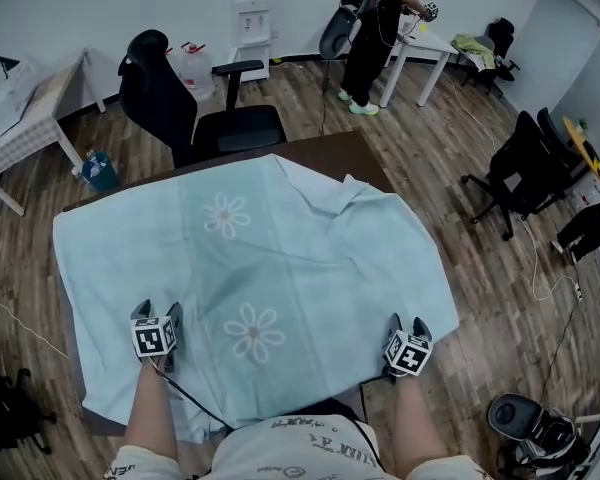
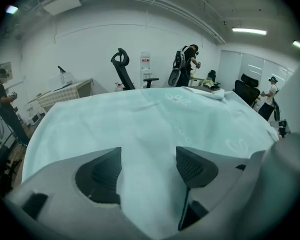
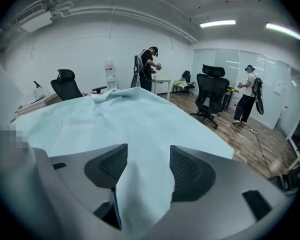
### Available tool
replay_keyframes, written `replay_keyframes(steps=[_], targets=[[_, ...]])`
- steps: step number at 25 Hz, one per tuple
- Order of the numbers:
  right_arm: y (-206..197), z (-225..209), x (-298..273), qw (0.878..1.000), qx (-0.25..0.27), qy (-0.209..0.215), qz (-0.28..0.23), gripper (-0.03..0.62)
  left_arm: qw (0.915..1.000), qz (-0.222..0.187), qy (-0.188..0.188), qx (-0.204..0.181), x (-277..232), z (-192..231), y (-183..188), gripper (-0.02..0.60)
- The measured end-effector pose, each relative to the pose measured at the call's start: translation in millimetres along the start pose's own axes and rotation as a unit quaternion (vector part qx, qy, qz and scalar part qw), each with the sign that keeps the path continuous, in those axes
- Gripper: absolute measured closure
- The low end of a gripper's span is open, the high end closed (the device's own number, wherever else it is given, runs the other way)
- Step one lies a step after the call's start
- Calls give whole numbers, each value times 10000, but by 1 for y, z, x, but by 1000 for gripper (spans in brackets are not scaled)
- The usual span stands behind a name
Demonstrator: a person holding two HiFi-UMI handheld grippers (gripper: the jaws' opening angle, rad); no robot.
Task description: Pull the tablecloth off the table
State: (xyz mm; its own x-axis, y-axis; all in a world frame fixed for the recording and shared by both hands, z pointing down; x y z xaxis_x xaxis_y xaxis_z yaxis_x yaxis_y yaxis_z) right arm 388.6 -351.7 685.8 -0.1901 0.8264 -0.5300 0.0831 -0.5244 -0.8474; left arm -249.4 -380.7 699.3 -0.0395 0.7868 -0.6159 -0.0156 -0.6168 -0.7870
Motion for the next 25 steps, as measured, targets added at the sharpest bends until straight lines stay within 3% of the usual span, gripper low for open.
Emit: replay_keyframes(steps=[6,11,20,22,25], targets=[[-21,-11,-17,9970,-542,-45,558,335,9994,309,126,-4,-12,14,-18,245],[-32,-14,-27,9947,-493,-81,902,335,9990,187,39,413,-17,17,-26,245],[-30,-12,-32,9911,-471,-11,1242,332,9990,123,-13,431,-18,20,-25,257],[-30,-13,-32,9908,-450,-15,1273,338,9988,214,-77,439,-18,16,-25,341],[-29,-9,-31,9914,-395,-9,1246,367,9978,367,-242,488,-17,6,-23,525]])
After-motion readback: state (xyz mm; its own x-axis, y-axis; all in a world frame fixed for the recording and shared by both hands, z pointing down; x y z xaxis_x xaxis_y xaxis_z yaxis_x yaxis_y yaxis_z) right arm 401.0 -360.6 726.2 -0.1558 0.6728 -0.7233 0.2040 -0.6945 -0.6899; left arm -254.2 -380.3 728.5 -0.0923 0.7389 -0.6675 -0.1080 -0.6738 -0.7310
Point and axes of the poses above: the fingertips, and each gripper's own axes: x backward along the fingers, z to its left, y out of its top, the point moved 4 cm from there along x, backward along the fingers, and after that the axes turned 8 degrees about -z, right-handed, at the moved point
